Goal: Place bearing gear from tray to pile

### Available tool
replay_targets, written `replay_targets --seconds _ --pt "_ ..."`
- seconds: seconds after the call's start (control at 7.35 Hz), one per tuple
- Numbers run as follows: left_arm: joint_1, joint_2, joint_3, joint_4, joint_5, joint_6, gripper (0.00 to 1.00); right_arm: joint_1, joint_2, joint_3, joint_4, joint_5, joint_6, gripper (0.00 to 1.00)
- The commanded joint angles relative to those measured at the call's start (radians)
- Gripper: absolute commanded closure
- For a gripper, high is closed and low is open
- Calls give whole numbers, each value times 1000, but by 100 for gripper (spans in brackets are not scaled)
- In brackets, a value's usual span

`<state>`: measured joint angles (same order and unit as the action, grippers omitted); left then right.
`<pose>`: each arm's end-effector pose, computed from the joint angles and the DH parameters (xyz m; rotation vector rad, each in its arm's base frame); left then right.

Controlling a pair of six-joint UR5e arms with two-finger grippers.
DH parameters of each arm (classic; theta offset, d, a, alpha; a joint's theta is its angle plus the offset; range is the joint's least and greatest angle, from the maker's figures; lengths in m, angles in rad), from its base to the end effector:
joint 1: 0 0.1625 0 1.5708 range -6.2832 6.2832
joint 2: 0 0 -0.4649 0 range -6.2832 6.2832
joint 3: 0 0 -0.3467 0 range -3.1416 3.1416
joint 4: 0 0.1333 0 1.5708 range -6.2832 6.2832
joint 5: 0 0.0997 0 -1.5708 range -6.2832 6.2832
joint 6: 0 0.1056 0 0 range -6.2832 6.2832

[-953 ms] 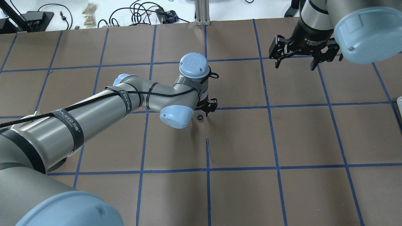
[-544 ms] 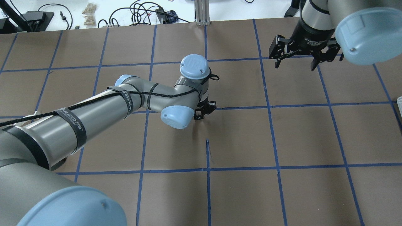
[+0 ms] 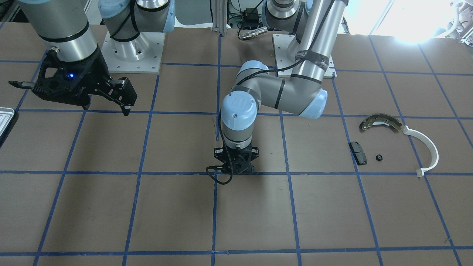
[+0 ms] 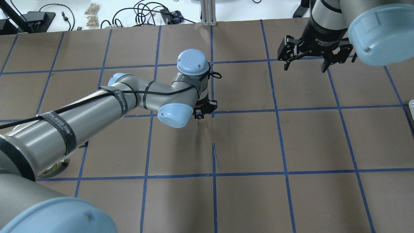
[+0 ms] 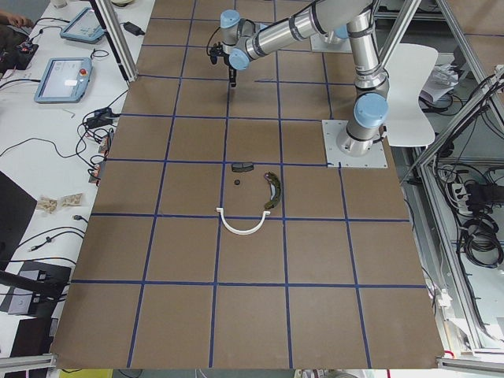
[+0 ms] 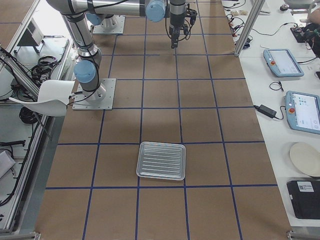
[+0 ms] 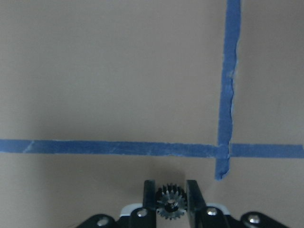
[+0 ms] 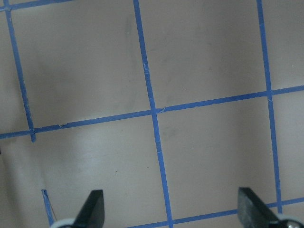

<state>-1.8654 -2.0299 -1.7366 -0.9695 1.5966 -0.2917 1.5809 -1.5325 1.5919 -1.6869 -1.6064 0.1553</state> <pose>-0.2946 -0.5213 0.2685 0.0050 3.1100 0.0236 0.1343 -0.4681 0.5068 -0.2271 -3.1011 0.0924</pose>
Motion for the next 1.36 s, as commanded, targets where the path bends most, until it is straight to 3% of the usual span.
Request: replay_targets --seconds 0.0,0.27,0.54,0.95,1.22 --pt "200 133 -3 -175 12 314 96 1 3 -3 -5 0 1 0" --pt "546 189 -38 -210 19 777 96 1 3 -3 -5 0 1 0" --pt "809 154 -44 -129 20 1083 96 1 -1 5 3 0 3 0" --pt "946 53 -87 76 8 1273 96 -1 -3 8 3 -1 1 0" --pt "969 31 -101 74 12 1281 95 -5 -2 11 3 -3 1 0"
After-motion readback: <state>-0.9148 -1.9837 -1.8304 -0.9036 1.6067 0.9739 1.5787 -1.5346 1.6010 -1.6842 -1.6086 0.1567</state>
